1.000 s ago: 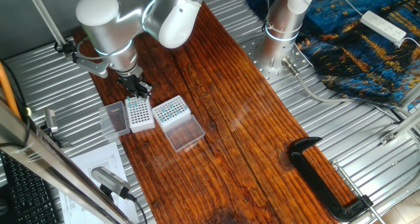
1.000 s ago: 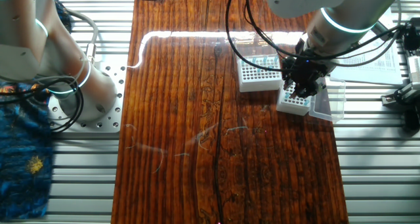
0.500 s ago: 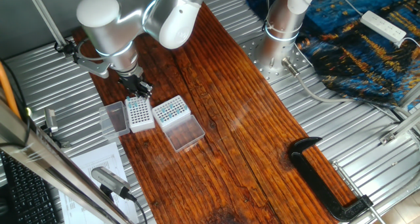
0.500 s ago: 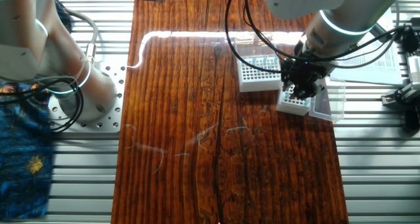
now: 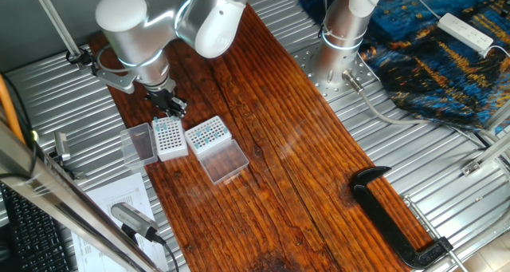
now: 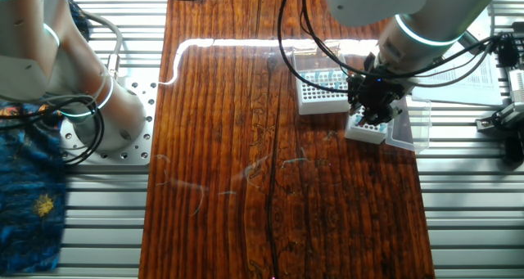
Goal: Transfer all medium pipette tips from one holder to another
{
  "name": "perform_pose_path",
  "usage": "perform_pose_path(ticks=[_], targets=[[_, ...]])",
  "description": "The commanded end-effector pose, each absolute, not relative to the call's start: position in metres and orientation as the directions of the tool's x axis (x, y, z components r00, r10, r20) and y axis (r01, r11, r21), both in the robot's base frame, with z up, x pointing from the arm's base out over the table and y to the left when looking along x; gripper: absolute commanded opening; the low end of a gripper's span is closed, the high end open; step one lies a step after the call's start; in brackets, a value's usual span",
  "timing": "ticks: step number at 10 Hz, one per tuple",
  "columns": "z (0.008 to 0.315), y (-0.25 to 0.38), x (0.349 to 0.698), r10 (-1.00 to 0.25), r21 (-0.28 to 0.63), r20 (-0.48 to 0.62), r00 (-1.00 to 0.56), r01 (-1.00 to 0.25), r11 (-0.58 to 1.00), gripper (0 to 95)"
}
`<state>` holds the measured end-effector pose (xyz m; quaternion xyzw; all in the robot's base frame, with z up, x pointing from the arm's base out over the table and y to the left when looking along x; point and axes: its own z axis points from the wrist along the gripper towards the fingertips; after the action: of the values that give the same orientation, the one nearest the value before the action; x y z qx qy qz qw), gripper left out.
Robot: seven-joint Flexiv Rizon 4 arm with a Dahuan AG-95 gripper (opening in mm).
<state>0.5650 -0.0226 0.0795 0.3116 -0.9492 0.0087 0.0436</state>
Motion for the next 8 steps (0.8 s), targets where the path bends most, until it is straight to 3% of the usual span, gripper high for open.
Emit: perform_pose_path(ticks=[1, 8], targets=[[0.0787, -0.0229, 0.5639, -0.590, 0.011, 0.088, -0.803, -0.591, 0.806, 19.0], [0.0779, -0.0233, 0.5633, -0.590, 0.012, 0.086, -0.803, -0.591, 0.806, 19.0]])
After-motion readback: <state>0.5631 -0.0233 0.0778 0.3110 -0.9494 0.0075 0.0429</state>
